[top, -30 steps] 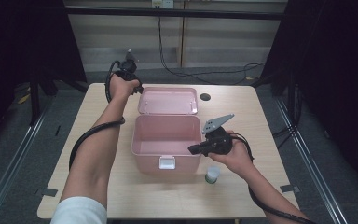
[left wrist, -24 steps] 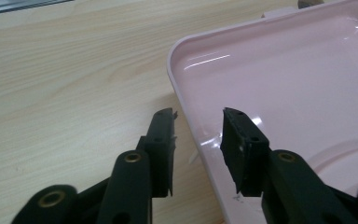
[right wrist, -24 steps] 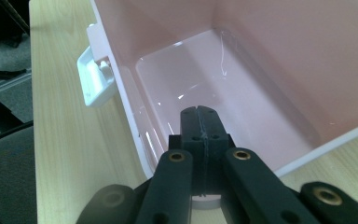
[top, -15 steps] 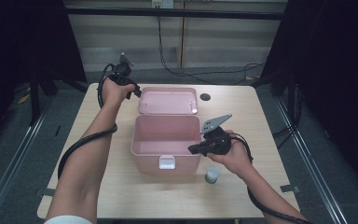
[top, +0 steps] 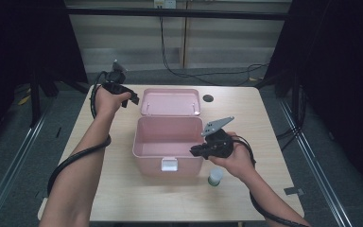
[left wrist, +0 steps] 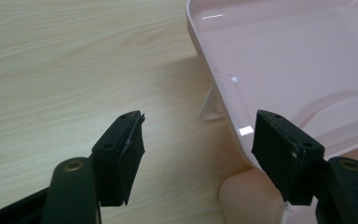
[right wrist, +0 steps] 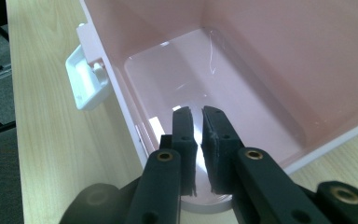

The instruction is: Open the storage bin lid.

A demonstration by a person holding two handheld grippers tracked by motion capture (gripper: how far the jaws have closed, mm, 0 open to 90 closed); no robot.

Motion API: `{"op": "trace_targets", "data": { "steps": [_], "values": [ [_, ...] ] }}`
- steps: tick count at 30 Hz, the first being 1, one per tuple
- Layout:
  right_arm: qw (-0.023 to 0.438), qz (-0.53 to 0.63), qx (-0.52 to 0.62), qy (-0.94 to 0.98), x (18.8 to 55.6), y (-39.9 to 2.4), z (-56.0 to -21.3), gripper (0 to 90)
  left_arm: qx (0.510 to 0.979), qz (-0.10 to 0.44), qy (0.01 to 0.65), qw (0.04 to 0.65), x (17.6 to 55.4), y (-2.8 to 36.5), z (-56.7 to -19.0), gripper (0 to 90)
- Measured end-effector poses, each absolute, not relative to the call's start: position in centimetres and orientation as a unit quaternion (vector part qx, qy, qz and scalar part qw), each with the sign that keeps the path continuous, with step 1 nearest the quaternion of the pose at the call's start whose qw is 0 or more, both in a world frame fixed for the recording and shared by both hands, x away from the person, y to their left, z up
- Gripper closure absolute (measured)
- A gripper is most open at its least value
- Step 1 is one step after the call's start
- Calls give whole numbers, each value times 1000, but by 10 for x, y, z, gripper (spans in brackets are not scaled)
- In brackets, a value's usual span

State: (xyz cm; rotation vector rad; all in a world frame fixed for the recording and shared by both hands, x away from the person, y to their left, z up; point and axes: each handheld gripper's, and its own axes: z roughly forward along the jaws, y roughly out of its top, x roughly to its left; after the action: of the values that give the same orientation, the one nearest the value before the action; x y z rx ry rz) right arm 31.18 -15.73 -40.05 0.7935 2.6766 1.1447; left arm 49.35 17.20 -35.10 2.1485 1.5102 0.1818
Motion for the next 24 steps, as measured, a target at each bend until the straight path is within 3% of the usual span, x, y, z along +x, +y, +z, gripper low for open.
{"op": "trace_targets", "data": {
  "steps": [9,18,24],
  "values": [
    [74,390,277,875,310,-163,-387,738,787,68,557,257,476,186,-356,256],
    [83,391,308,863,307,-181,-374,542,786,64,554,267,456,199,-359,241],
    [84,384,320,862,304,-192,-375,478,788,64,551,268,445,208,-364,219]
  ]
}}
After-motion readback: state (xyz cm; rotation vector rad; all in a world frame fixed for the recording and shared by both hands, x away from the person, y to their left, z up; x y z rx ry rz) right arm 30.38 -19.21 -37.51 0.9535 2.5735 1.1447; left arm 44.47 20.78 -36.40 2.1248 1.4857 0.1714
